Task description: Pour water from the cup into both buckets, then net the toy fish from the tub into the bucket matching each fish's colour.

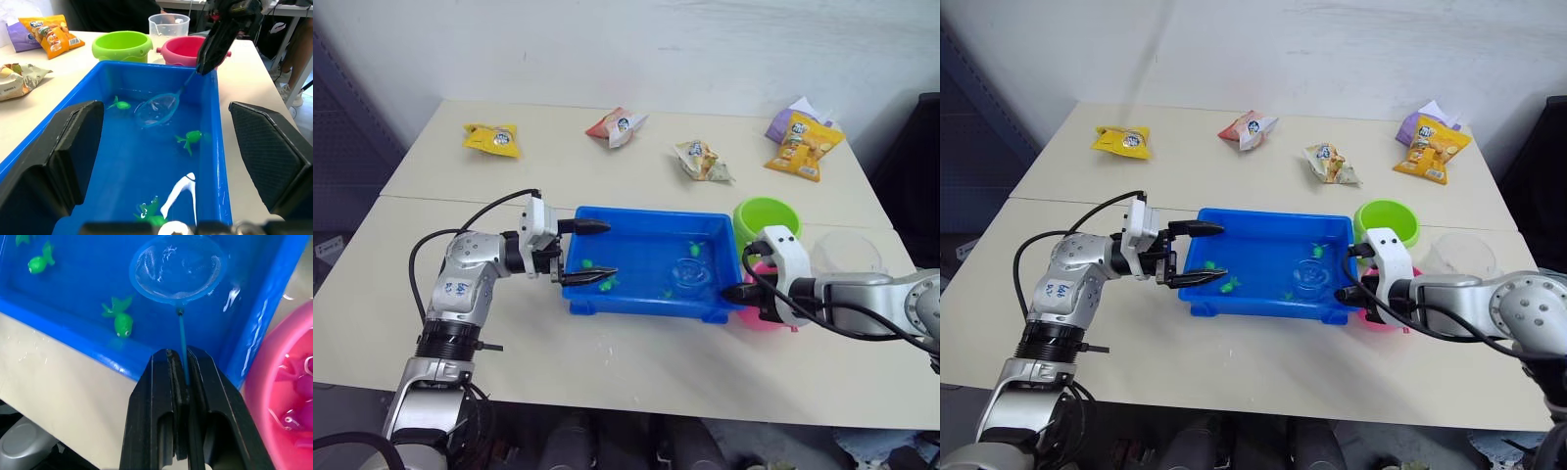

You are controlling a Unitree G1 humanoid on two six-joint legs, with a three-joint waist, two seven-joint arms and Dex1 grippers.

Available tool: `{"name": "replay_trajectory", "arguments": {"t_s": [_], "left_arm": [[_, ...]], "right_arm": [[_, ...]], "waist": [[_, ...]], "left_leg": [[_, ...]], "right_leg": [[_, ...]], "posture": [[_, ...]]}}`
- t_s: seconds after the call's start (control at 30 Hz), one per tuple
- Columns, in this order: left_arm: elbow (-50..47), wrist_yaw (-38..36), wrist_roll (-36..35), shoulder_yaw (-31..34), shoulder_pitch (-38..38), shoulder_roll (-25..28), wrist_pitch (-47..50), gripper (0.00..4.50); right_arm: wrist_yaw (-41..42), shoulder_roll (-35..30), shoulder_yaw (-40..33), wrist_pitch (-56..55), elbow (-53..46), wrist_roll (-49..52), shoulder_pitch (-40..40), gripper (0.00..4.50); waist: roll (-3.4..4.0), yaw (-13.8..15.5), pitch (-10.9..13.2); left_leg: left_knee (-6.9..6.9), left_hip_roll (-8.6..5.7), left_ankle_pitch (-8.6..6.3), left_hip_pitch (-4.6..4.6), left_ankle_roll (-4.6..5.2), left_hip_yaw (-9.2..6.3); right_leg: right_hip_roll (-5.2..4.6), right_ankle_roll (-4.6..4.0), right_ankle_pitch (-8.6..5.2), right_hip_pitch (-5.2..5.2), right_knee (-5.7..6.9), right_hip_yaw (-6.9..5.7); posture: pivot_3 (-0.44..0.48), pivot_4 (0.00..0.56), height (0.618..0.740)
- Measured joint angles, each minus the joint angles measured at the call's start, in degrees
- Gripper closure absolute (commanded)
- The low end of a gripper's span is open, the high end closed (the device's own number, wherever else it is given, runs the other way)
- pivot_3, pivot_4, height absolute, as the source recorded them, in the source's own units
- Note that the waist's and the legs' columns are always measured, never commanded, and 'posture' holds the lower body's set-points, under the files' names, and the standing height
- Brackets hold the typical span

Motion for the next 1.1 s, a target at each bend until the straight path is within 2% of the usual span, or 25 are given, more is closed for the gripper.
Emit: {"name": "replay_trajectory", "arguments": {"t_s": [0.3,0.47,0.73,1.1], "left_arm": [[0.0,0.8,0.0,0.0,0.33,0.09,0.26,0.09],[0.01,0.93,0.0,0.22,0.33,0.12,0.11,0.09],[0.23,0.82,-0.19,0.23,0.38,-0.04,0.34,0.09],[0.36,0.75,-0.24,0.33,-0.19,-0.47,-1.1,0.09]], "right_arm": [[-2.43,7.67,1.74,2.94,6.95,-5.01,-4.8,4.5],[-3.74,11.29,1.33,3.34,6.89,-10.43,-4.96,4.5],[0.28,14.68,-1.78,1.17,-0.89,-25.99,-1.79,4.5],[9.78,15.6,-9.11,-0.34,-12.79,-33.26,8.2,4.5]], "waist": [[0.0,-0.06,0.0],[0.01,-0.05,0.0],[0.01,-0.03,0.0],[0.01,0.0,0.01]], "left_leg": [[-0.02,0.01,-0.02,-0.06,0.04,0.0],[-0.04,0.0,-0.03,-0.1,0.04,-0.01],[-0.09,0.0,-0.04,-0.1,0.06,-0.01],[-0.13,-0.01,-0.08,-0.1,0.14,-0.02]], "right_leg": [[-0.01,0.0,0.0,-0.04,-0.04,-0.02],[-0.02,0.01,0.01,-0.06,-0.07,-0.04],[-0.02,0.02,0.01,-0.07,-0.1,-0.04],[-0.02,0.03,0.01,-0.07,-0.13,-0.04]], "posture": [[0.0,0.15,0.738],[0.0,0.15,0.738],[0.0,0.15,0.738],[0.0,0.15,0.738]]}}
